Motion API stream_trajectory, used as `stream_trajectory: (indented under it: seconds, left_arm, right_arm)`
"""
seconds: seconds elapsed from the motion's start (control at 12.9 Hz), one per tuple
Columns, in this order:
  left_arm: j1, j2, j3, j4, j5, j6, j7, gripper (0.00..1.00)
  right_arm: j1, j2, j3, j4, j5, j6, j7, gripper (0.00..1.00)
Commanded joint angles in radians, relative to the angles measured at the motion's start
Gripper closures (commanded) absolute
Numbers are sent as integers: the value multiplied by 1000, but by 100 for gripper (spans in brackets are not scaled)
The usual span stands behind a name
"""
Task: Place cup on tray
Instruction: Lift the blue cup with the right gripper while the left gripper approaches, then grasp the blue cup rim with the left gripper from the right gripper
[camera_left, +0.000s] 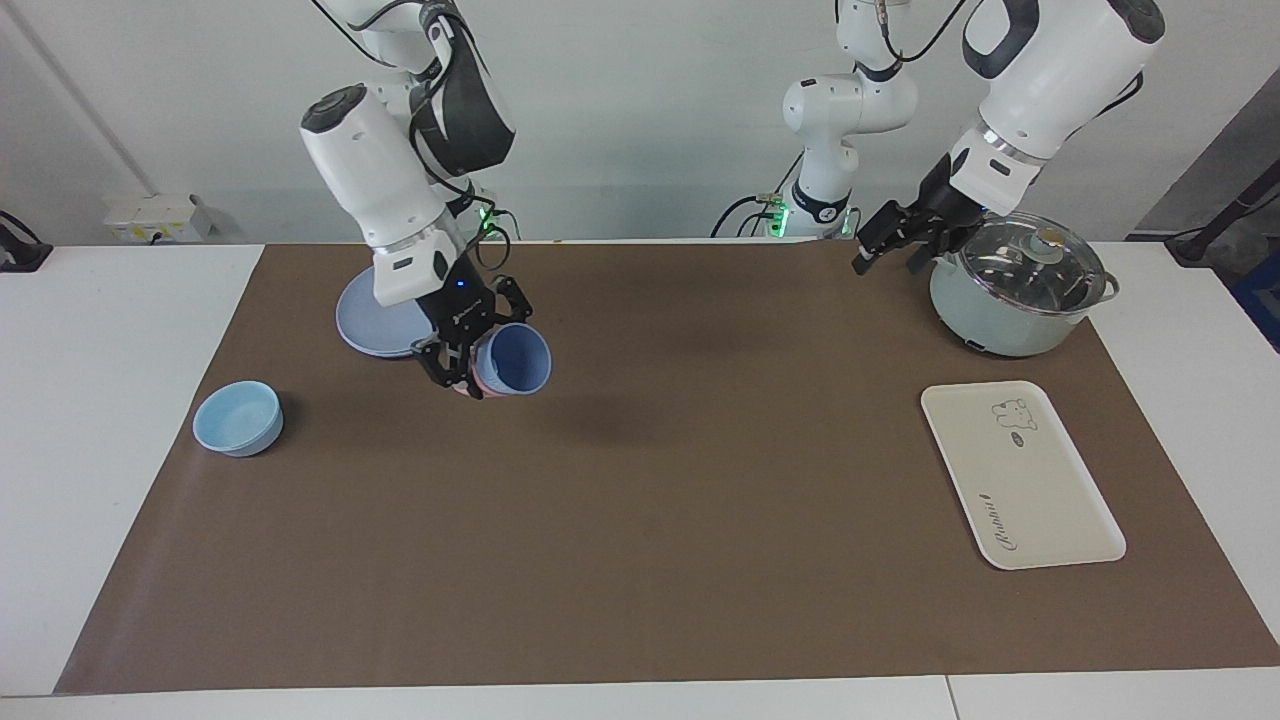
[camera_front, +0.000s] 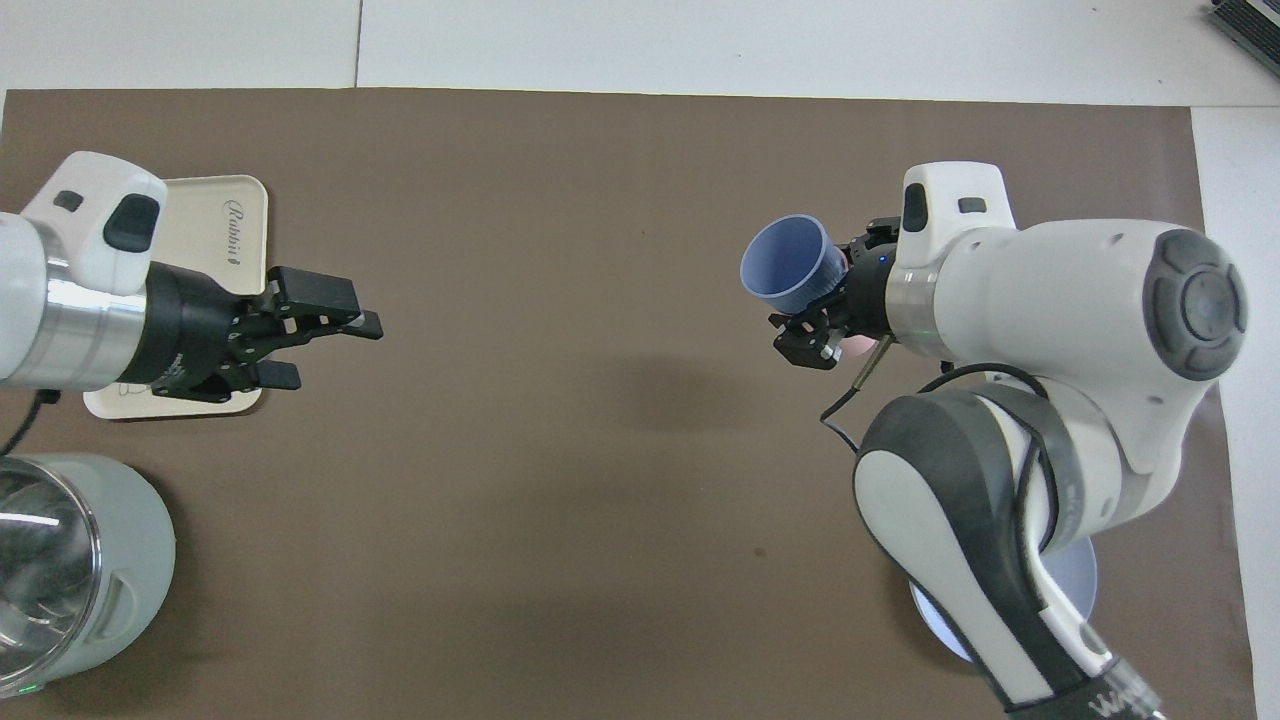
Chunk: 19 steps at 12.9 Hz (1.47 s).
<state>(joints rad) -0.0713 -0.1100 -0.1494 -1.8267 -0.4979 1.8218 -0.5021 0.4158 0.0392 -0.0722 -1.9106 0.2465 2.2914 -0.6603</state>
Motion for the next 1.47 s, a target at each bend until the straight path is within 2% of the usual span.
stream_trajectory:
  seconds: [0.0,0.23,0.39,0.54,1.08,1.24,1.39]
  left_arm:
    - [-146,38,11,-34,-83,185,-226,0]
    - [-267,117,13,-20,-87,344,-390,1]
    - [-313,157,11,-11,-87,422,-446,2]
    - [-344,182,11,13,-87,465,-518,9]
    - [-438,190,13,4,-82,518,-585,16]
    - [-455,190,11,0,-82,518,-586,24]
    - [-463,190,11,-3,-82,551,-582,43]
  right_arm:
    - [37,4,-3,70,-68,-107,67,100]
    - [98,7,-4,107,-166,-180,140,100]
    - [127,2,-3,105,-196,-199,160,100]
    - [126,2,-3,105,-197,-196,160,100]
    - [129,2,-1,104,-197,-198,171,100]
    - [133,2,-1,101,-197,-196,180,100]
    - [133,2,-1,101,-197,-193,182,100]
